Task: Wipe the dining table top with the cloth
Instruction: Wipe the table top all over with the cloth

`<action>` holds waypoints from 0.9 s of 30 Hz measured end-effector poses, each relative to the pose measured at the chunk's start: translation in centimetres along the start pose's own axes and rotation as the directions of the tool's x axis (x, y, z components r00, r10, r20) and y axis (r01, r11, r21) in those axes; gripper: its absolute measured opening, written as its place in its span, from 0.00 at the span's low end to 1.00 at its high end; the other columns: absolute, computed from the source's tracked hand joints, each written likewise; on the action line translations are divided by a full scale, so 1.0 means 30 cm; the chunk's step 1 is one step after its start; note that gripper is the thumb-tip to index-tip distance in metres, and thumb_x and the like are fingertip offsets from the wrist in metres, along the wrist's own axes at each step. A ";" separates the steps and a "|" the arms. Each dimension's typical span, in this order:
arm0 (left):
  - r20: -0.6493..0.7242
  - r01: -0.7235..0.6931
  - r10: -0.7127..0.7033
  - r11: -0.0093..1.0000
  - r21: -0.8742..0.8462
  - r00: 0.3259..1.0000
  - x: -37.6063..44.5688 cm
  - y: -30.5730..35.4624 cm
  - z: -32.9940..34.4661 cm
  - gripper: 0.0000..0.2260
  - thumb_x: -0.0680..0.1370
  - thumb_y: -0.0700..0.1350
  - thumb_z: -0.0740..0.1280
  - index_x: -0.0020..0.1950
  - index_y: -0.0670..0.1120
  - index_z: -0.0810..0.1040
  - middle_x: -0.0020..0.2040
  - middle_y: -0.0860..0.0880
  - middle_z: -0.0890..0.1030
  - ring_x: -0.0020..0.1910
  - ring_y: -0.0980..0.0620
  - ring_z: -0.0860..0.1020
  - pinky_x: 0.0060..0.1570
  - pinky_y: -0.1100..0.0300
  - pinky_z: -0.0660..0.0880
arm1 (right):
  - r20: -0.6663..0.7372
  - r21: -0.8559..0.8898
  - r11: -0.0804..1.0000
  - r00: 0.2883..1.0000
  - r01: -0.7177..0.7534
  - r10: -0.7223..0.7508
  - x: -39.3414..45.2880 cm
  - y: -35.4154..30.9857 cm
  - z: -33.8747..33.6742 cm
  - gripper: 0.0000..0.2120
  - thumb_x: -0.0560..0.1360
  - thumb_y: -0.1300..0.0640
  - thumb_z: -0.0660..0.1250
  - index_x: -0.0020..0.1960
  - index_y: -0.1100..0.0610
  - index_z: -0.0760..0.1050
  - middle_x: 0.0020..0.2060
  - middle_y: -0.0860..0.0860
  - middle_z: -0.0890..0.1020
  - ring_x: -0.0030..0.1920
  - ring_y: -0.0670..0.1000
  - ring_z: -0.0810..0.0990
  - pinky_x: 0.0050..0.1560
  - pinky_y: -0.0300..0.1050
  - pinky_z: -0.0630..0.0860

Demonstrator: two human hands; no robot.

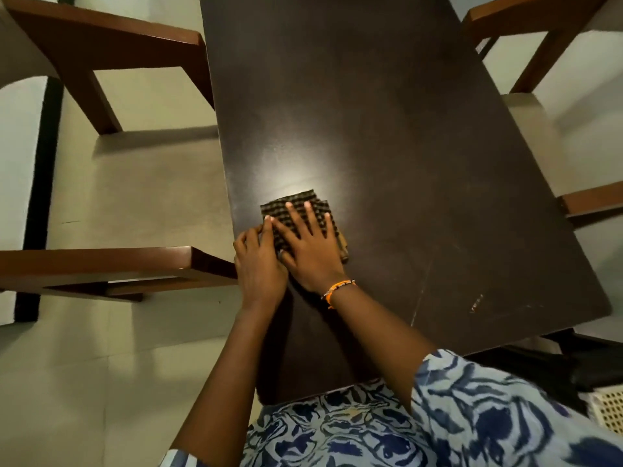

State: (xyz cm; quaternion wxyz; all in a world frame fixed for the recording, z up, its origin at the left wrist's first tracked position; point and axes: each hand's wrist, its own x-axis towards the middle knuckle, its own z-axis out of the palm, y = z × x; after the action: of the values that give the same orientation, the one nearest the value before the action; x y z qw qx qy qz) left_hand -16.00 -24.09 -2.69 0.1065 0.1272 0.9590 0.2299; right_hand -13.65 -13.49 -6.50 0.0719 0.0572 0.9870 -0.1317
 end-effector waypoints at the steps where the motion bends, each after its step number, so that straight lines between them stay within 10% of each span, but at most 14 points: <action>1: -0.011 0.002 -0.002 1.000 -0.010 1.000 -0.004 0.012 0.004 0.28 0.75 0.36 0.59 0.75 0.44 0.58 0.68 0.41 0.67 0.67 0.41 0.61 0.66 0.48 0.64 | 0.012 -0.011 0.997 0.997 0.076 -0.076 -0.008 0.030 -0.008 0.28 0.76 0.44 0.54 0.75 0.42 0.52 0.77 0.50 0.52 0.77 0.57 0.46 0.74 0.62 0.44; 5: 0.020 -0.075 0.075 0.997 0.015 0.997 -0.010 0.077 0.037 0.27 0.76 0.38 0.60 0.74 0.45 0.58 0.67 0.42 0.68 0.67 0.42 0.61 0.67 0.49 0.63 | 0.009 -0.067 0.989 0.991 0.134 -0.133 -0.052 0.259 -0.057 0.30 0.74 0.47 0.58 0.75 0.41 0.54 0.77 0.48 0.54 0.77 0.55 0.49 0.74 0.59 0.46; 15: 0.191 -0.257 0.248 0.966 0.025 0.950 -0.011 0.324 0.152 0.26 0.77 0.43 0.62 0.74 0.47 0.60 0.69 0.48 0.69 0.71 0.45 0.56 0.70 0.48 0.60 | -0.113 0.036 0.859 0.852 -0.510 0.511 -0.239 0.999 -0.250 0.29 0.77 0.51 0.58 0.75 0.44 0.53 0.77 0.51 0.55 0.77 0.58 0.49 0.74 0.64 0.49; 21: 0.190 -0.260 0.255 0.966 -0.004 0.948 -0.001 0.414 0.167 0.25 0.77 0.41 0.62 0.74 0.46 0.61 0.69 0.48 0.69 0.72 0.45 0.57 0.70 0.48 0.59 | -0.183 0.164 0.693 0.669 -0.702 0.721 -0.156 0.841 -0.217 0.29 0.77 0.51 0.58 0.76 0.47 0.54 0.77 0.53 0.52 0.77 0.60 0.47 0.72 0.67 0.44; 27: 0.102 -0.102 0.099 0.994 0.026 0.990 0.002 0.448 0.173 0.24 0.78 0.38 0.58 0.74 0.46 0.60 0.68 0.45 0.68 0.71 0.44 0.58 0.70 0.46 0.60 | -0.060 0.021 0.973 0.971 -0.229 0.230 -0.011 0.510 -0.141 0.31 0.74 0.47 0.58 0.75 0.44 0.53 0.77 0.52 0.52 0.77 0.59 0.47 0.72 0.65 0.43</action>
State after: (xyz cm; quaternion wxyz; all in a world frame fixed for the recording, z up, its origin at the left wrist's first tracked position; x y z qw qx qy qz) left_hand -12.07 -10.35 -0.93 0.1409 0.1882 0.9482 0.2136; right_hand -11.83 2.29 -6.27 0.0554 0.1755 0.9746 -0.1278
